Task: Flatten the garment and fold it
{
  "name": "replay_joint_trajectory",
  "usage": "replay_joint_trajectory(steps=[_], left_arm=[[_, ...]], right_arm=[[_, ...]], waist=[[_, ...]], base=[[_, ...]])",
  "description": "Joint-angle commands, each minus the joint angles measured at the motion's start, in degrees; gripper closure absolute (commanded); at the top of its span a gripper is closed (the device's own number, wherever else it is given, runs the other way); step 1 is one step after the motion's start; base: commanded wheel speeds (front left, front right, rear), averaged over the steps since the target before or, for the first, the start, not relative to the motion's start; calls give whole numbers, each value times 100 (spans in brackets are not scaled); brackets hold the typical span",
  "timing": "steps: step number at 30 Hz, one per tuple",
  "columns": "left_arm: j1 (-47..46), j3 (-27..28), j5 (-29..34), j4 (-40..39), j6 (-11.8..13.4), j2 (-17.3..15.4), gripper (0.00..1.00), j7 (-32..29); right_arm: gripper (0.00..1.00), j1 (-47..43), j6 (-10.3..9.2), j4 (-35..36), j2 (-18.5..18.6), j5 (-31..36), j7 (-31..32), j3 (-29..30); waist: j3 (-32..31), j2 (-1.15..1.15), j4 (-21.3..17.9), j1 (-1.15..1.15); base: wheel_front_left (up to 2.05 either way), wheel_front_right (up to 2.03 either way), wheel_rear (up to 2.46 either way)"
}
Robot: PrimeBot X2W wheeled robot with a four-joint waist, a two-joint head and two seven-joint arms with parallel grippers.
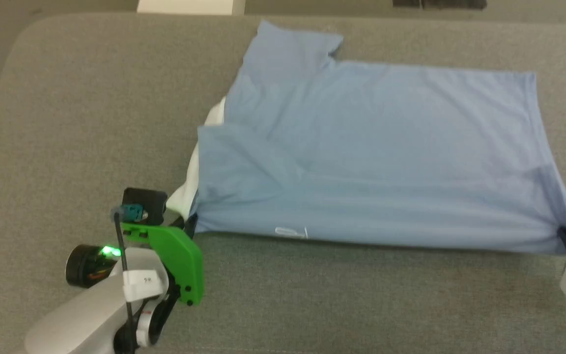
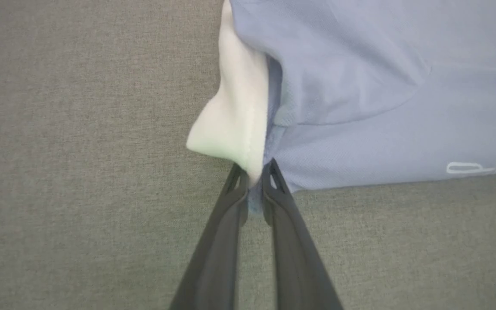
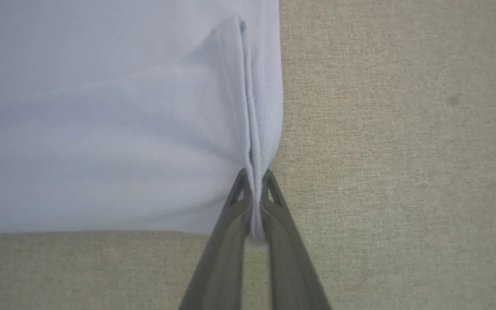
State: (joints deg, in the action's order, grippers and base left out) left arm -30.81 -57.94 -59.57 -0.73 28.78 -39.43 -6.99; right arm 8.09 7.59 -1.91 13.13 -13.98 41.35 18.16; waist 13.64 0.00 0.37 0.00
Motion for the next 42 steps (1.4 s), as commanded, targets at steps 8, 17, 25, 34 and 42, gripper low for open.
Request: replay_joint_trajectory(steps=[8, 17, 25, 34, 42], left_arm=[[471, -357, -206, -405, -20, -371, 100, -548], [844, -691, -282, -350, 60, -109, 100, -698], [950, -630, -210, 222, -11, 210, 0, -226], [673, -64, 185, 56, 204, 141, 0, 828], [159, 520, 426, -359, 254, -15, 0, 1475]], right_arm=[[100, -923, -10, 399, 199, -73, 658, 146], [100, -1429, -10, 252, 156, 161, 567, 144], [0, -1250, -10, 28, 52, 359, -70, 9], [0, -785, -10, 598, 230, -283, -1854, -486], [0, -615, -10, 1007, 212, -435, -2986, -789]], waist=[[-610, 0, 26, 0], [-622, 0, -28, 0], [-619, 0, -91, 0], [-672, 0, -160, 0], [-426, 0, -307, 0]], base=[[0, 0, 0], [0, 0, 0], [0, 0, 0], [0, 0, 0], [0, 0, 0]])
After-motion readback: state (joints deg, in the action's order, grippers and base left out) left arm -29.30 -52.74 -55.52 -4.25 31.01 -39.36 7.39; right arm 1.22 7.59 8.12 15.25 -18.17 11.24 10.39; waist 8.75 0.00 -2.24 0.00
